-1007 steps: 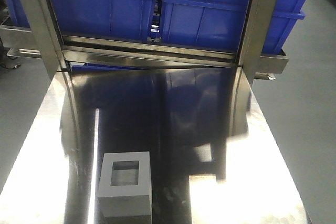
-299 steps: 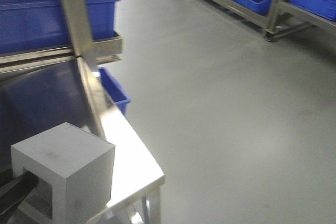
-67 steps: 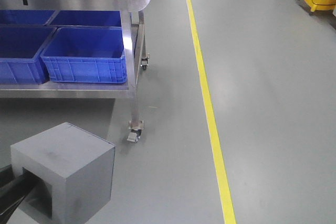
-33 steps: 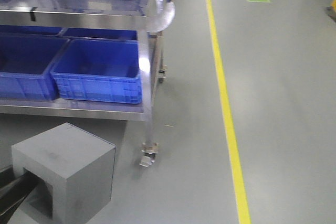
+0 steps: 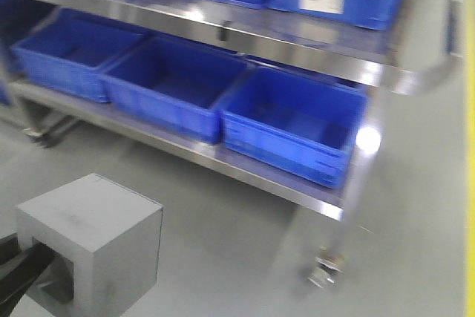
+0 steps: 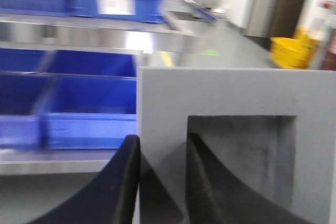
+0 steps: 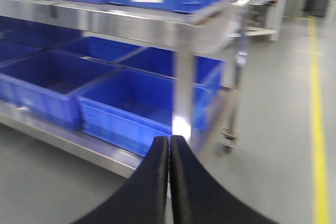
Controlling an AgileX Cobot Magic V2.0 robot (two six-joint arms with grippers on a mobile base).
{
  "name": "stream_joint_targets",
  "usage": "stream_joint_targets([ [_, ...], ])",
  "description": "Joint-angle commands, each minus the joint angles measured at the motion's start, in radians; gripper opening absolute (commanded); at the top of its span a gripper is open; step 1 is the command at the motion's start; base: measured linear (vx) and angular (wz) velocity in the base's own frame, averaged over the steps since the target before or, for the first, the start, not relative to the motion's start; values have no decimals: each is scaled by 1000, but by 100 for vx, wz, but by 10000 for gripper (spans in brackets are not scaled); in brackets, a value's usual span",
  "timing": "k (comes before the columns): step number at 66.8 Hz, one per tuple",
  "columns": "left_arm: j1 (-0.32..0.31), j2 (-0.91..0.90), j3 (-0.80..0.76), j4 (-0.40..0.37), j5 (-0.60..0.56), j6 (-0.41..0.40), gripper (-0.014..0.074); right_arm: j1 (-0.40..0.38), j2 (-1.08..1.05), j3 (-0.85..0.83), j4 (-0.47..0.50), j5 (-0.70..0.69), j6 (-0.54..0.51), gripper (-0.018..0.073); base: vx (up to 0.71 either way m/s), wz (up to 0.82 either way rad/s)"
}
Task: Sort gray base to blue bin
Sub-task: 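Drive down the aisle between shelves of blue bins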
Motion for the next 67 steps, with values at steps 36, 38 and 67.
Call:
stream_joint_targets([
  [36,-1,2,-32,-4,-111,-5,-7,-2,-7,6,-9,-79,-12,-5,26,84],
  [38,-1,2,-32,-4,-111,-5,-7,-2,-7,6,-9,-79,-12,-5,26,68],
  [67,-1,2,-32,-4,-111,-5,-7,-2,-7,6,-9,-79,-12,-5,27,65],
])
